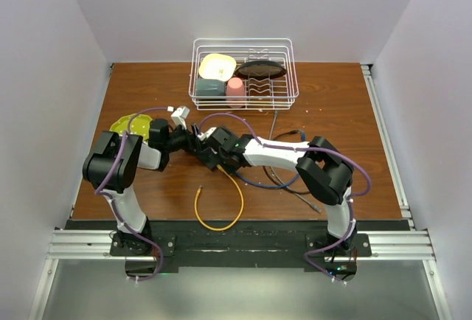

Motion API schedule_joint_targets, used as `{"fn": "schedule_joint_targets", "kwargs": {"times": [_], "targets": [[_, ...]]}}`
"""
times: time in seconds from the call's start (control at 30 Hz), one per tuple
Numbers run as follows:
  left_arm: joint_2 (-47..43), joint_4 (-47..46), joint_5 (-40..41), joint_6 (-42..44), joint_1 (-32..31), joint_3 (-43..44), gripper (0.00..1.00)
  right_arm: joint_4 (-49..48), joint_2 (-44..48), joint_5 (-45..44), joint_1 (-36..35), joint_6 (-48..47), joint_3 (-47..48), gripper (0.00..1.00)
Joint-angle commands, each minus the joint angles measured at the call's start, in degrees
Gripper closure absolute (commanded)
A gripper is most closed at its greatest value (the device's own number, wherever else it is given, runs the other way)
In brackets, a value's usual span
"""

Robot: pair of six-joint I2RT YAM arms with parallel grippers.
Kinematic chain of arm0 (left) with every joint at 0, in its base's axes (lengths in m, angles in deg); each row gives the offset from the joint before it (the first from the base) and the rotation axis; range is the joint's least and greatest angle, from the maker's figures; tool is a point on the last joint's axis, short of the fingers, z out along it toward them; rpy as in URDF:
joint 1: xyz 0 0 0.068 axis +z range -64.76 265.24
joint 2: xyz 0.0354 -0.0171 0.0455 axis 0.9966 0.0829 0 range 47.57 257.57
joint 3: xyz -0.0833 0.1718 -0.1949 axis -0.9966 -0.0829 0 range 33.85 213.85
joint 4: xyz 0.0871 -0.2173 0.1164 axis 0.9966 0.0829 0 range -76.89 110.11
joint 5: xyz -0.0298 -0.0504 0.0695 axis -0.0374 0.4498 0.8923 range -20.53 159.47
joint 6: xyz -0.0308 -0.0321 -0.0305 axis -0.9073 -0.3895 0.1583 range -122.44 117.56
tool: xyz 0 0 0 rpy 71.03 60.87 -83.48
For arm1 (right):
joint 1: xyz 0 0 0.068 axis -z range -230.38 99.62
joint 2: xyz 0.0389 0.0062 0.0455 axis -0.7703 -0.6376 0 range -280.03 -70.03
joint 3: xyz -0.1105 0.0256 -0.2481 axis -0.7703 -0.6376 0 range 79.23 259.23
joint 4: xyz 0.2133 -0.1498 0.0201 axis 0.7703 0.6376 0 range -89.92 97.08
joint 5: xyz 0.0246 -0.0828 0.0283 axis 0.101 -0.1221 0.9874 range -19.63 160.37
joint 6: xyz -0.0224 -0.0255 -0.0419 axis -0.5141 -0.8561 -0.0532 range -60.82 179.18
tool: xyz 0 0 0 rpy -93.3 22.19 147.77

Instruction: Insert the plug into the switch port

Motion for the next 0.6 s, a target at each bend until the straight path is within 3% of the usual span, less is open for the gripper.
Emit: {"fn": "schedule_joint_targets", "kwargs": {"times": [0.0,0.57], "targets": [[-2.5,-0.9,-0.9,0.0,-0.1,-0.9,0.33,7.5,-1.1,0.7,-0.8,0.5,0.3,1.00],[-2.1,-1.6,-4.1,0.6,-0.2,-0.7,0.42,6.5,-3.4,-2.4,-0.9,1.4,3.2,1.00]]}}
